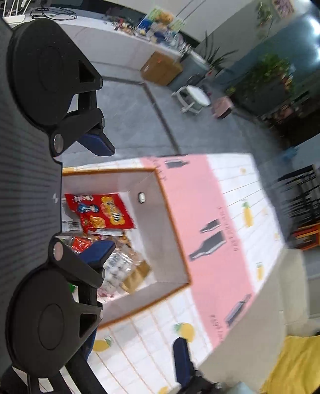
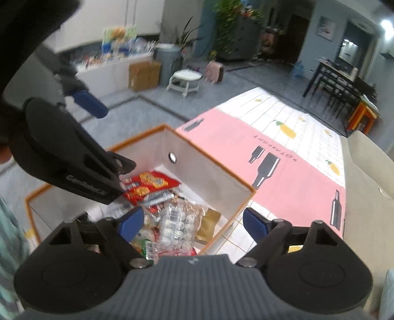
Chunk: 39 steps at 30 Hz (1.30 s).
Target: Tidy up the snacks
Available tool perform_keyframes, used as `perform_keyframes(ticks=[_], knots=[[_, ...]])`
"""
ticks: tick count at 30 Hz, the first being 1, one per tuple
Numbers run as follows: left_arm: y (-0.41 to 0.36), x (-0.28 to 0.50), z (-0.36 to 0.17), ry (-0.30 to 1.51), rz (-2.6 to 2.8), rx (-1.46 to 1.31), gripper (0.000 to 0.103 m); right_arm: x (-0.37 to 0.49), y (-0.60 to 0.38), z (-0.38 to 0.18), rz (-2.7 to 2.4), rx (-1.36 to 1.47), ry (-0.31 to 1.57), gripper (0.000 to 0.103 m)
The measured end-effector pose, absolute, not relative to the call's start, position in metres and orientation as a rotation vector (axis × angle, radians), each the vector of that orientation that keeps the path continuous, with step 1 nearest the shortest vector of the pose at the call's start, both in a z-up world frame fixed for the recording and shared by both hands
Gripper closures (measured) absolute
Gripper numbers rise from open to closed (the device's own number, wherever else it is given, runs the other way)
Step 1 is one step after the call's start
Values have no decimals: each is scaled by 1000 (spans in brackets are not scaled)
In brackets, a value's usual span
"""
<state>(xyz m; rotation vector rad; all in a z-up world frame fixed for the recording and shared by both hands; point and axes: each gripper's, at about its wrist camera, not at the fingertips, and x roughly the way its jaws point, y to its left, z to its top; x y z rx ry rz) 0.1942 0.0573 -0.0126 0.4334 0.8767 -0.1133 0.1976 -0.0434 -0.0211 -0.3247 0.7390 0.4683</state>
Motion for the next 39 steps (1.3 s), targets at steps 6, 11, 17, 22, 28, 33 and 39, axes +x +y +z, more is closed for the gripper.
perform_keyframes(ticks=[6, 11, 17, 22, 28, 33, 39], knots=[[54, 147, 27, 756, -109, 371, 12, 162, -74, 3, 438, -177, 661, 9], [47, 111, 39, 693, -85, 328, 12, 126, -97, 16, 400, -117, 607, 6], [43, 86, 30, 688, -35, 252, 12, 89, -122, 22, 358, -51, 558, 4], [47, 80, 14, 734, -18, 188, 12, 74, -125, 9, 375, -65, 567, 4], [55, 73, -9, 780, 15, 139, 12, 76, -118, -17, 394, -65, 628, 4], [59, 73, -22, 811, 29, 94, 12, 80, -116, -37, 362, -74, 639, 4], [55, 73, -27, 831, 12, 107, 12, 86, -120, -50, 330, -66, 681, 4]])
